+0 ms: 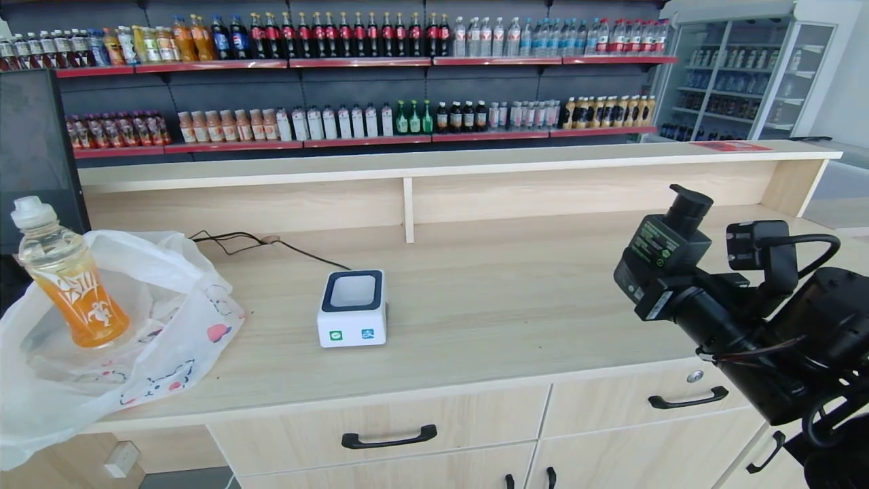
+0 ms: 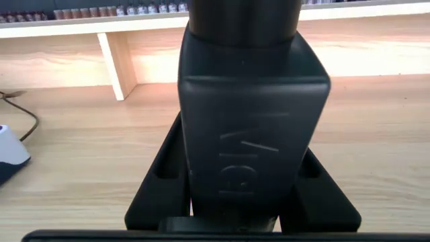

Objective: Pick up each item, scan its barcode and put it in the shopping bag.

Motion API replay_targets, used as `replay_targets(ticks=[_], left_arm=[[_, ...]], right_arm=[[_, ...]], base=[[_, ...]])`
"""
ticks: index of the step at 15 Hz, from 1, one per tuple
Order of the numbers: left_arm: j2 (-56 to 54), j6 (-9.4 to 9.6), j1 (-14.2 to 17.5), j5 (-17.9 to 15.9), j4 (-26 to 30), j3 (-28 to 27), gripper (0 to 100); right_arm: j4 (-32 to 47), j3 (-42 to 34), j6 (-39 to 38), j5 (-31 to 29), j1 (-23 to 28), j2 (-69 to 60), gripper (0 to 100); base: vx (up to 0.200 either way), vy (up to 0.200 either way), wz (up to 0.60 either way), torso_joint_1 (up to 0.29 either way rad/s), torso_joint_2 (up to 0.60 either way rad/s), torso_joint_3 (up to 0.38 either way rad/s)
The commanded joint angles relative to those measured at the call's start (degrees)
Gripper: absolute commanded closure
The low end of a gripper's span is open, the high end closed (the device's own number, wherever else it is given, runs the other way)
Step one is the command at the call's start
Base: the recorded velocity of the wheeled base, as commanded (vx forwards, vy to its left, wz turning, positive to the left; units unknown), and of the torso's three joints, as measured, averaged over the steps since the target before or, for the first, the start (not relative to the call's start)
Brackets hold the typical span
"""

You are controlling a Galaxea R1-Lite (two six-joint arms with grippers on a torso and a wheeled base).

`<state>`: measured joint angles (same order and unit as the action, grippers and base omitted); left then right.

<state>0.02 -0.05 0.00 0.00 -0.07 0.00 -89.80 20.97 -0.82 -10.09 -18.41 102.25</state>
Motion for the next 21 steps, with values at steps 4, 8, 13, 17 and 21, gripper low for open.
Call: replay_targets(ticks=[4, 8, 13, 17, 21], left_arm=[[0.0, -0.30, 0.0, 0.0, 0.0, 0.0, 0], [0.0, -0.30, 0.0, 0.0, 0.0, 0.0, 0], [0.0, -0.30, 0.0, 0.0, 0.0, 0.0, 0], [0.0, -0.30, 0.0, 0.0, 0.0, 0.0, 0], [0.0, -0.39, 0.0, 0.0, 0.0, 0.0, 0]], right_arm=[[-0.2, 2.2, -0.5, 0.0, -2.1, 1.9, 100], [-0.2, 2.3, -0.5, 0.0, -3.5, 2.0, 100], [-0.2, 2.5, -0.7, 0.0, -3.8, 2.1, 100], [-0.2, 2.6, -0.8, 0.0, -3.9, 2.1, 100], [-0.2, 2.6, -0.9, 0.0, -3.9, 2.0, 100]], base=[[0.000, 0.200, 0.00, 0.002, 0.00, 0.001], [0.000, 0.200, 0.00, 0.005, 0.00, 0.002], [0.000, 0.200, 0.00, 0.002, 0.01, 0.000], [0.000, 0.200, 0.00, 0.004, 0.00, -0.001], [0.000, 0.200, 0.00, 0.002, 0.00, 0.002]])
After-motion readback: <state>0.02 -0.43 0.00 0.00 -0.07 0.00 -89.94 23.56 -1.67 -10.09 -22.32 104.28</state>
